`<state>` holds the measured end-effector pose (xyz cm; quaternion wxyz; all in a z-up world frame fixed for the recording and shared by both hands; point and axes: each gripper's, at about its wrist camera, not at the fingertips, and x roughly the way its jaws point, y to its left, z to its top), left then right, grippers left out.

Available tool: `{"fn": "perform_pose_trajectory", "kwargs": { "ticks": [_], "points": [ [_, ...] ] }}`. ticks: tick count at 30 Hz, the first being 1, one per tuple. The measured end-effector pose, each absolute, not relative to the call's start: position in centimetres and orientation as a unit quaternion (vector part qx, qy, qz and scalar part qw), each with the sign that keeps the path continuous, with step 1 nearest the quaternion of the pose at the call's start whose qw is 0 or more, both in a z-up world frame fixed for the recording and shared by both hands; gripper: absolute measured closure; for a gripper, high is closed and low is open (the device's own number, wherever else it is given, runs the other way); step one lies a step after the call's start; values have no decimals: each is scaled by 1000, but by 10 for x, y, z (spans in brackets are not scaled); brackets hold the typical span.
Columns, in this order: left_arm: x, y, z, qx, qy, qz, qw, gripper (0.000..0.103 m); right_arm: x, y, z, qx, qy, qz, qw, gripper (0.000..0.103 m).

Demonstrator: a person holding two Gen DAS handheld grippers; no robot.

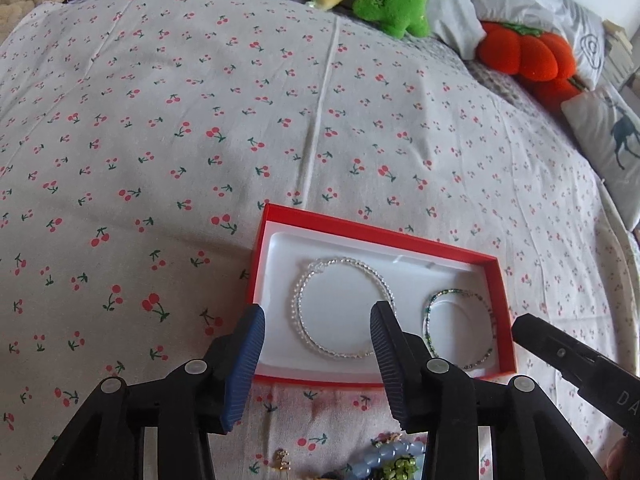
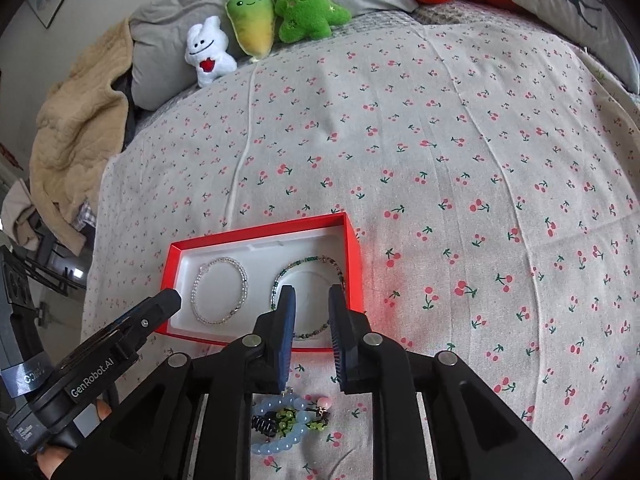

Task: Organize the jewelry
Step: 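Move the left tool to the gold ring and grasp it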

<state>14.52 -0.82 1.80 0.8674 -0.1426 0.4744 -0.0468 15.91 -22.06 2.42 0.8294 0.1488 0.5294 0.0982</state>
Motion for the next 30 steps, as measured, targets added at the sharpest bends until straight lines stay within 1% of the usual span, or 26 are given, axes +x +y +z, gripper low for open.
{"fn": "perform_pose_trajectory", "kwargs": {
  "ticks": [2,4,5,7,10,12,14,21,30],
  "points": [
    [141,-8,20,-135,477,-44,867,49,156,-222,28,146,526,100,832,80],
    [136,-8,24,-129,476,-44,869,40,153,-223,32,142,524,101,834,78],
    [134,-8,25,-127,476,-45,869,38,151,-223,33,140,523,102,834,77],
    [128,-8,28,-122,476,-47,870,27,147,-224,37,135,523,102,835,74],
    [121,-9,30,-110,479,-49,870,19,140,-224,40,127,523,102,837,65],
    [116,-9,29,-103,484,-49,867,17,136,-223,41,123,523,102,838,51],
    [112,-10,27,-98,491,-50,864,16,131,-223,42,119,523,102,838,46],
    [100,-9,24,-87,508,-52,856,15,119,-221,41,105,535,102,832,42],
    [91,-6,16,-78,533,-59,840,15,105,-216,30,80,567,95,814,42]
  ]
}}
